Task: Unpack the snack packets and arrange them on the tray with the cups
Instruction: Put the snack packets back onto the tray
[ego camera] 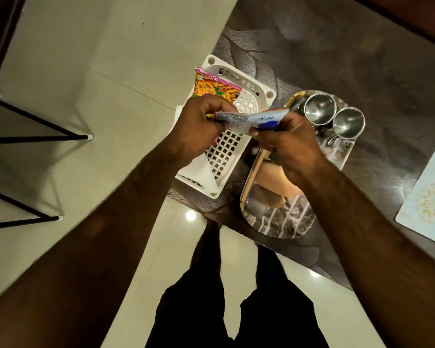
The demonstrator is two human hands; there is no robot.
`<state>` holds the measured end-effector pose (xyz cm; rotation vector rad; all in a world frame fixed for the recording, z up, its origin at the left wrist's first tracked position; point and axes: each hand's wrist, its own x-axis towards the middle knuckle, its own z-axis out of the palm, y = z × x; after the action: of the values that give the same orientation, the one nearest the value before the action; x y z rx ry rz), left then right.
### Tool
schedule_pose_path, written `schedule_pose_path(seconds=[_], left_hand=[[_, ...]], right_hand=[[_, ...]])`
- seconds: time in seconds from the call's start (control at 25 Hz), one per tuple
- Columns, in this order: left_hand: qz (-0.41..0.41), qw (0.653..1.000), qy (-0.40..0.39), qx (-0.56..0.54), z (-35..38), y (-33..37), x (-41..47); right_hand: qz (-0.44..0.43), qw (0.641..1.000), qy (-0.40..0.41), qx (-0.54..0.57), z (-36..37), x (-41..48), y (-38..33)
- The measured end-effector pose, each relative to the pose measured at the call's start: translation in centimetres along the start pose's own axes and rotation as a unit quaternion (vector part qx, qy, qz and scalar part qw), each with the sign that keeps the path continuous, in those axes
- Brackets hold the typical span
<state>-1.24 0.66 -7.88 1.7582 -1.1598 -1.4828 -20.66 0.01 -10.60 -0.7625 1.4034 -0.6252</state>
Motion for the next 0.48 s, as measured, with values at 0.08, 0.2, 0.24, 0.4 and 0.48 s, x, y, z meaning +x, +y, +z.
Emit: schedule_pose_path(seconds=[0.08, 0.2, 0.24, 0.4, 0.48], left_hand=[[-0.042, 0.996, 0.038, -0.076, 0.2, 0.5, 0.0], [-0.203, 0.961, -0.017, -0.184, 0.6, 0.9, 0.3], [-0.228, 0.96, -0.064, -0.147, 1.0, 0.7, 0.3], [-0.219, 0.966, -0.084, -0.113, 2.4, 0.2, 0.8], [-0.199, 0.962, -0.051, -0.182, 2.8, 0.1, 0.9]], right_hand=[[-0.031, 0.999, 0.011, -0.012, -0.8, -0.7, 0.1], [-0.084, 0.995, 0.037, -0.04, -1.4, -1.3, 0.1], [-0.106, 0.993, 0.039, -0.046, -1.5, -1.6, 0.0], [-0.106, 0.994, -0.008, -0.036, -2.1, -3.0, -0.4], [-0.022, 0.995, -0.018, 0.094, -3.4, -3.3, -0.4]])
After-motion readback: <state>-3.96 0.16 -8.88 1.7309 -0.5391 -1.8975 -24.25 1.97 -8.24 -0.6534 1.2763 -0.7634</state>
